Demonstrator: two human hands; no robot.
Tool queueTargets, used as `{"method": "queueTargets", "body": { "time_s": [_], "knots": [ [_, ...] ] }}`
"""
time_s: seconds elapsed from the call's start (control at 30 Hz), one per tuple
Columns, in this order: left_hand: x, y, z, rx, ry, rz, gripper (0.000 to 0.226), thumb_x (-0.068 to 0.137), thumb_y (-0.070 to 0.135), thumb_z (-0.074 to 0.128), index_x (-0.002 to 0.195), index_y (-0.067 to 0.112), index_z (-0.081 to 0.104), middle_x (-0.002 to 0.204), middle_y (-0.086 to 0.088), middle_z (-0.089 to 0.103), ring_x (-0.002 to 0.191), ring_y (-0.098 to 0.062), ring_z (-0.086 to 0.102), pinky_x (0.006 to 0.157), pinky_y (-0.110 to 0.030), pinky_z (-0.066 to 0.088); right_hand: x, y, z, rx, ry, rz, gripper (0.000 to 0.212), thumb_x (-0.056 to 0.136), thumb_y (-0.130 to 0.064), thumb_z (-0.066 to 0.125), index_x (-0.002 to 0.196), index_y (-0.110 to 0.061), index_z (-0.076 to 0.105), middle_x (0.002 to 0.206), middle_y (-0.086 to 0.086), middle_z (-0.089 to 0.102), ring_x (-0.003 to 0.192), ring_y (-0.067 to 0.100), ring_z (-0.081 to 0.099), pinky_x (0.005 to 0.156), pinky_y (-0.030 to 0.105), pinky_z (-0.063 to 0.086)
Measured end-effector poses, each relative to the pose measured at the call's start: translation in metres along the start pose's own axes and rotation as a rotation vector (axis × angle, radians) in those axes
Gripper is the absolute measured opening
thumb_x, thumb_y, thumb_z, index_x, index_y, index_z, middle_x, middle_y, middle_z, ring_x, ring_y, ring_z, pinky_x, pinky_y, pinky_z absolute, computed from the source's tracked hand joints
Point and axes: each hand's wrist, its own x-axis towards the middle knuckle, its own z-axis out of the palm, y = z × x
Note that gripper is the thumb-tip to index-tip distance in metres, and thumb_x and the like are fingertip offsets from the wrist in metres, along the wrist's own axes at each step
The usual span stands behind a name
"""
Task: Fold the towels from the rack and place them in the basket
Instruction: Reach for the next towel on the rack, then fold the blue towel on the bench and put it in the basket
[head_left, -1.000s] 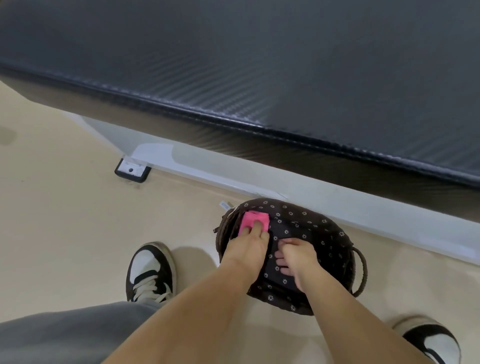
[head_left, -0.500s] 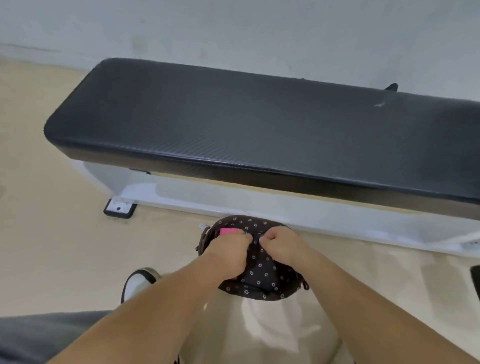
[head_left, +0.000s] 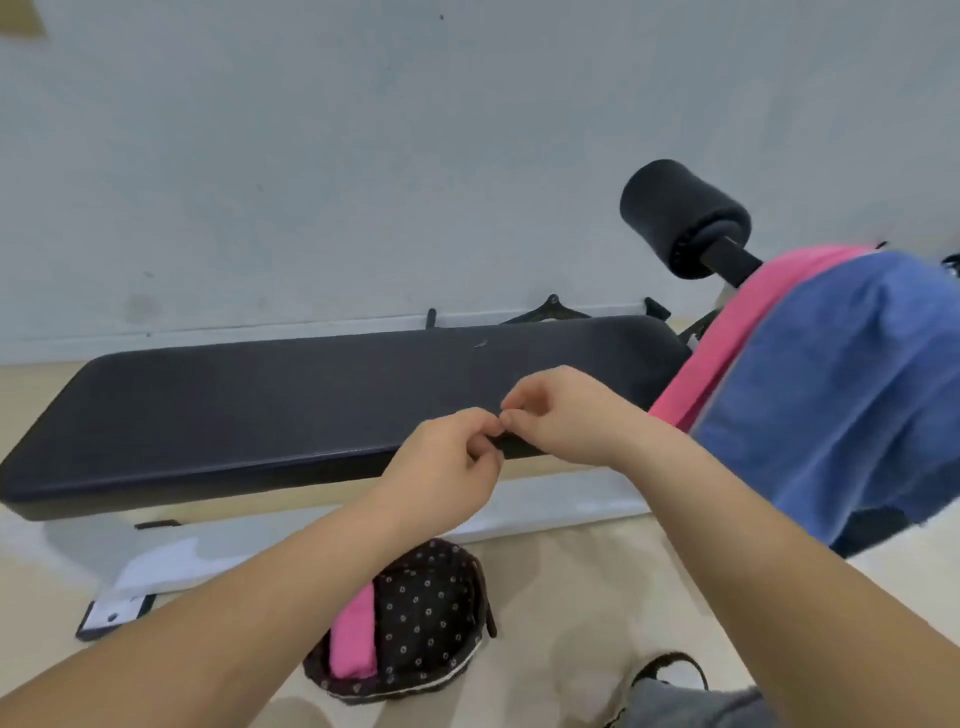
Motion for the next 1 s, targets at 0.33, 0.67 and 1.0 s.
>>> {"method": "queueTargets", "body": {
  "time_s": [0.33, 0.67, 1.0],
  "knots": [
    [0.08, 0.133, 0.067, -0.009, -0.079, 0.14, 0.013, 0.092, 0.019, 0.06, 0.08, 0.022, 0.065, 0.075, 0.005, 0.068, 0.072, -0.02, 0.063, 0.066, -0.036, 0.055, -0.042, 0.057, -0.085, -0.041, 0.856, 0.008, 0.02, 0.095, -0.029, 0.054, 0.098, -0.027, 0.073, 0.098, -0.009, 0.071, 0.092, 0.018, 0.064, 0.078, 0.039, 0.054],
    [0.152, 0.224, 0.126, -0.433, -0.108, 0.077, 0.04, 0.074, 0.033, 0.076, 0.103, 0.008, 0.064, 0.098, -0.011, 0.074, 0.086, -0.018, 0.063, 0.089, -0.042, 0.058, -0.072, 0.114, -0.131, -0.31, 1.116, 0.227, 0.027, 0.087, -0.022, 0.054, 0.099, -0.014, 0.078, 0.102, 0.011, 0.074, 0.105, 0.036, 0.064, 0.105, 0.051, 0.041],
    [0.163, 0.249, 0.106, -0.362, 0.042, 0.171, 0.009, 0.087, 0.014, 0.068, 0.079, 0.015, 0.066, 0.063, 0.011, 0.059, 0.063, -0.01, 0.054, 0.062, -0.029, 0.05, -0.077, 0.108, -0.127, -0.189, 1.272, 0.001, 0.025, 0.089, -0.013, 0.056, 0.102, -0.018, 0.076, 0.106, 0.002, 0.071, 0.103, 0.028, 0.061, 0.099, 0.049, 0.046]
  ]
}}
